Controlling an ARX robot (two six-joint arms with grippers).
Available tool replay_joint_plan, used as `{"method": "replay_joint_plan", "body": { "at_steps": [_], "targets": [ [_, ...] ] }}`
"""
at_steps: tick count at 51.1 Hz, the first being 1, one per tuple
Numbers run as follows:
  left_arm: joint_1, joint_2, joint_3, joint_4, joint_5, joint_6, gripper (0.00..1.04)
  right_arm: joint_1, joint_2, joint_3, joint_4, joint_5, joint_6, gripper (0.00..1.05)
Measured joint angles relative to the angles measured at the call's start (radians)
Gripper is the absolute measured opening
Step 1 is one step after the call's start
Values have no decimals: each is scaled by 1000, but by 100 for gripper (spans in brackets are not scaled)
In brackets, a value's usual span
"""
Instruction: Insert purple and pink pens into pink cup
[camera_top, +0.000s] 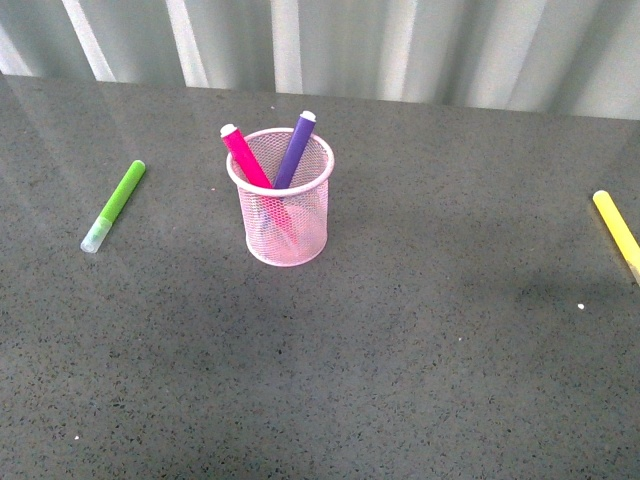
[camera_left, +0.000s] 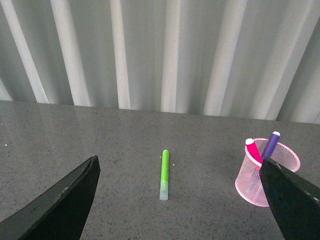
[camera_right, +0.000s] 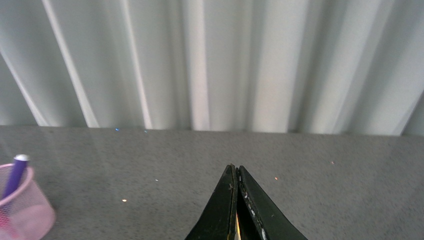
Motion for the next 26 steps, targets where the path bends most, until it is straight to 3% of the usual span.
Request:
{"method": "replay_joint_plan", "body": {
  "at_steps": [26],
  "targets": [
    [0, 0, 0, 0, 0, 0, 98, 0, -306, -1, -289, 0, 0, 3]
  ]
}}
